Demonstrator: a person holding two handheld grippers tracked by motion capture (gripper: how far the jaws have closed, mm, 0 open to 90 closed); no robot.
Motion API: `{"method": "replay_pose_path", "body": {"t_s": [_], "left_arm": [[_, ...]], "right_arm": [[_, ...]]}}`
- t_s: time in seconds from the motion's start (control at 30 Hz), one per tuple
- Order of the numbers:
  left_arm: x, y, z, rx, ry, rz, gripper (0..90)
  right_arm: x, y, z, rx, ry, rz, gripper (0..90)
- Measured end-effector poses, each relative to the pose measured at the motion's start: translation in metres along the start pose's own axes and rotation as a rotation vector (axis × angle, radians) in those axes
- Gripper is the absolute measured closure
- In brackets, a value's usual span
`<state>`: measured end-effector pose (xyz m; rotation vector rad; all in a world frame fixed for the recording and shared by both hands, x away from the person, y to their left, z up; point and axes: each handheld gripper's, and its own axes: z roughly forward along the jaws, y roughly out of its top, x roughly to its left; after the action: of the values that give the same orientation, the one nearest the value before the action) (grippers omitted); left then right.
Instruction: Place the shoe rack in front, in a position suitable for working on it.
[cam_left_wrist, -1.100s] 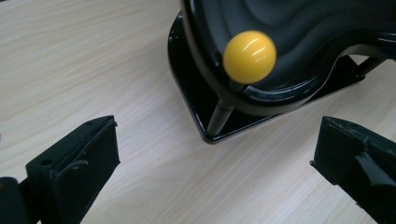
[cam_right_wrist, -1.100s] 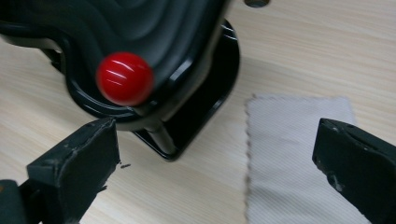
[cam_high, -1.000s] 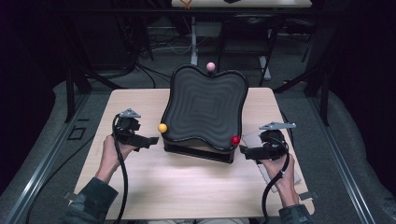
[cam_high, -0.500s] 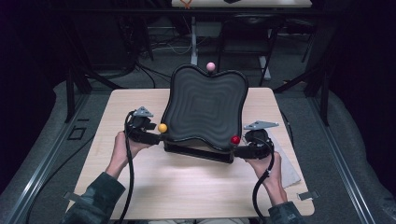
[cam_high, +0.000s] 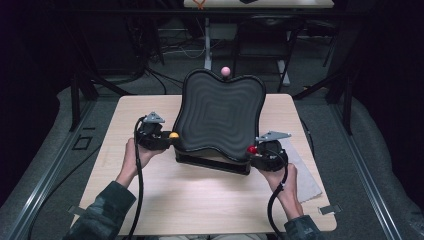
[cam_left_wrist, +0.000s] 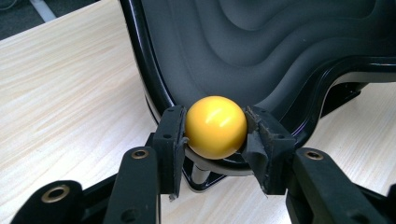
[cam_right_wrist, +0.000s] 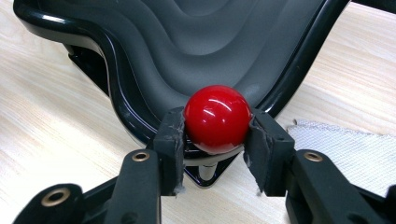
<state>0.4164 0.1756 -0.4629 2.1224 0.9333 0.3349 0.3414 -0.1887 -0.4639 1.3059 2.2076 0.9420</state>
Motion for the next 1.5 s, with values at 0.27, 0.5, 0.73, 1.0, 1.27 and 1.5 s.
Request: {"method": "replay_pose_path", "body": {"t_s": [0.27,0.5,0.73,1.0,1.27,1.5], "left_arm": [[-0.002,-0.001,-0.004,0.017,0.021,0.004,59.8],[0.001,-0.006,-0.011,0.026,0.036,-0.007,59.8],[0.006,-0.016,-0.024,0.036,0.049,-0.029,59.8],[0.012,-0.027,-0.037,0.035,0.068,-0.048,59.7],[0.016,-0.034,-0.047,0.038,0.067,-0.064,59.6],[0.020,-0.038,-0.051,0.040,0.071,-0.074,59.6]], "right_arm": [[0.000,0.001,0.004,-0.022,0.002,-0.018,59.6],[0.000,0.007,0.011,-0.024,0.023,-0.042,59.5],[0.006,0.015,0.019,-0.019,0.065,-0.082,59.5],[0.014,0.024,0.029,-0.026,0.102,-0.111,59.5],[0.017,0.030,0.035,-0.025,0.127,-0.133,59.5],[0.022,0.032,0.038,-0.031,0.137,-0.143,59.5]]}}
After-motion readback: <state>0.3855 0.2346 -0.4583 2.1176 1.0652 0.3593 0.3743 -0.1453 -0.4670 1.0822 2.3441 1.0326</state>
